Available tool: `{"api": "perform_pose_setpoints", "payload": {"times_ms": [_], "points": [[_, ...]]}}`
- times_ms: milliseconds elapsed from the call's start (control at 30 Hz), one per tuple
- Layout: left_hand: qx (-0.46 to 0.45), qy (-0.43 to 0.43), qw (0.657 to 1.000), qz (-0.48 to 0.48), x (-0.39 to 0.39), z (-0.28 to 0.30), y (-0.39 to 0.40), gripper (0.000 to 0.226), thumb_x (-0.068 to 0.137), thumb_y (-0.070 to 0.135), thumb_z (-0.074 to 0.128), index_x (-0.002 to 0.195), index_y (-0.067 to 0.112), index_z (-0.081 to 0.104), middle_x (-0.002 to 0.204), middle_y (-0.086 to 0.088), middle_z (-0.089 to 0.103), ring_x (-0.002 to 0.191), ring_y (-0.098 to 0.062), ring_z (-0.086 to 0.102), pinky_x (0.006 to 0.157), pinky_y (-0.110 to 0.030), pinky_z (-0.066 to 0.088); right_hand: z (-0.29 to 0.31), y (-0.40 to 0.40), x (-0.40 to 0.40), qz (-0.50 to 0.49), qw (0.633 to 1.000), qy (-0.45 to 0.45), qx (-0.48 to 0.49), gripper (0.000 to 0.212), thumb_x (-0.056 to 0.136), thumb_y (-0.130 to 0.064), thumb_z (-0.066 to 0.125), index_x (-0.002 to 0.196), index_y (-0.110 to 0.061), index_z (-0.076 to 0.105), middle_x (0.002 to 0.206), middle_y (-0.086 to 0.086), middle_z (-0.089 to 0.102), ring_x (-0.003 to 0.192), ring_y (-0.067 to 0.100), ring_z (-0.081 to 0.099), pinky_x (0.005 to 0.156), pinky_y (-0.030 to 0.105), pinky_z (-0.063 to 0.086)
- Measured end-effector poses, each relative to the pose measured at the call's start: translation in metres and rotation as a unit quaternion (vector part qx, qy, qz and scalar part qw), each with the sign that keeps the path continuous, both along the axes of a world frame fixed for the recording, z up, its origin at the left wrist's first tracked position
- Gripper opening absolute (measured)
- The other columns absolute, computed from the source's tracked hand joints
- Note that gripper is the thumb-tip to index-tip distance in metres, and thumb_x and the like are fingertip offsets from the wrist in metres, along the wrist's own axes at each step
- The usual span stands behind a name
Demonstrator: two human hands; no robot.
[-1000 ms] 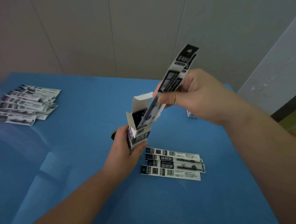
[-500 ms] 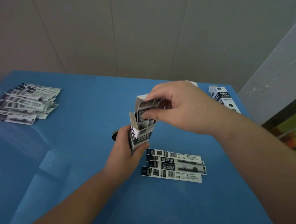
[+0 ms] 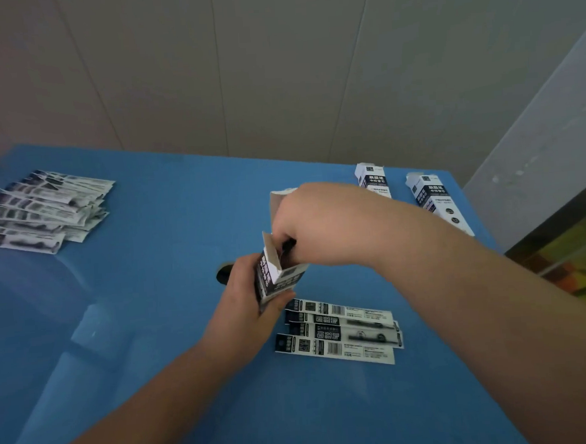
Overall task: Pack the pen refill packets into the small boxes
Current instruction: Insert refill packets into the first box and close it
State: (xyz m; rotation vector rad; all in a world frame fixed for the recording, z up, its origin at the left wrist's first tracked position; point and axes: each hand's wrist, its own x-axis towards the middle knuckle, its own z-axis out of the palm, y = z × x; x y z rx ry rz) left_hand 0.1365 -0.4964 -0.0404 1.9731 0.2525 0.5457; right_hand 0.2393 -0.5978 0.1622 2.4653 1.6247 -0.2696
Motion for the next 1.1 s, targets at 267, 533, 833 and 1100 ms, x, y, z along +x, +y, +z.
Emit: {"api": "perform_pose_setpoints", "payload": {"times_ms": [267,533,833,1100], "points": [[-0.009,0.007,1.000,0.018,0.000,0.000,0.003,0.060,0.086,0.025,0.078,0.103,0.067,0.039,0.105,0.014,0.060,0.097,0.002,0.061,0.073,-0.006,0.045,-0.001,-0.004,0.004,-0.028,0.996,0.072,0.045,0.018,0.092,-0.035,0.061,0.080,-0.033,0.074,0.057,-0.006,0.063,0.036,0.004,0.056,0.041,0.021,0.037],[-0.003,0.007,1.000,0.010,0.000,0.004,0.003,0.062,0.083,0.025,0.081,0.103,0.068,0.040,0.104,0.016,0.061,0.098,0.006,0.061,0.073,-0.004,0.044,-0.010,-0.022,0.009,-0.060,0.967,0.240,0.066,0.020,0.100,-0.040,0.055,0.105,-0.036,0.074,0.063,-0.029,0.065,0.044,0.005,0.064,0.058,0.027,0.041],[-0.006,-0.010,0.999,-0.035,-0.001,0.016,0.010,0.051,0.079,0.040,0.077,0.115,0.061,0.047,0.114,0.028,0.064,0.110,0.005,0.061,0.083,-0.017,0.049,-0.085,-0.057,-0.003,-0.222,0.752,0.364,0.503,0.063,0.061,-0.042,0.092,0.109,-0.037,0.052,0.114,-0.014,0.064,0.099,0.004,0.064,0.080,0.034,0.054],[0.072,-0.093,0.993,-0.002,-0.006,0.032,0.009,0.057,0.096,0.053,0.052,0.150,0.046,0.033,0.132,0.029,0.050,0.125,-0.010,0.054,0.097,-0.032,0.051,-0.100,-0.048,-0.013,-0.157,0.711,0.417,0.544,0.022,0.086,-0.020,0.077,0.101,-0.028,0.062,0.121,-0.010,0.070,0.112,0.014,0.067,0.091,0.035,0.057]]}}
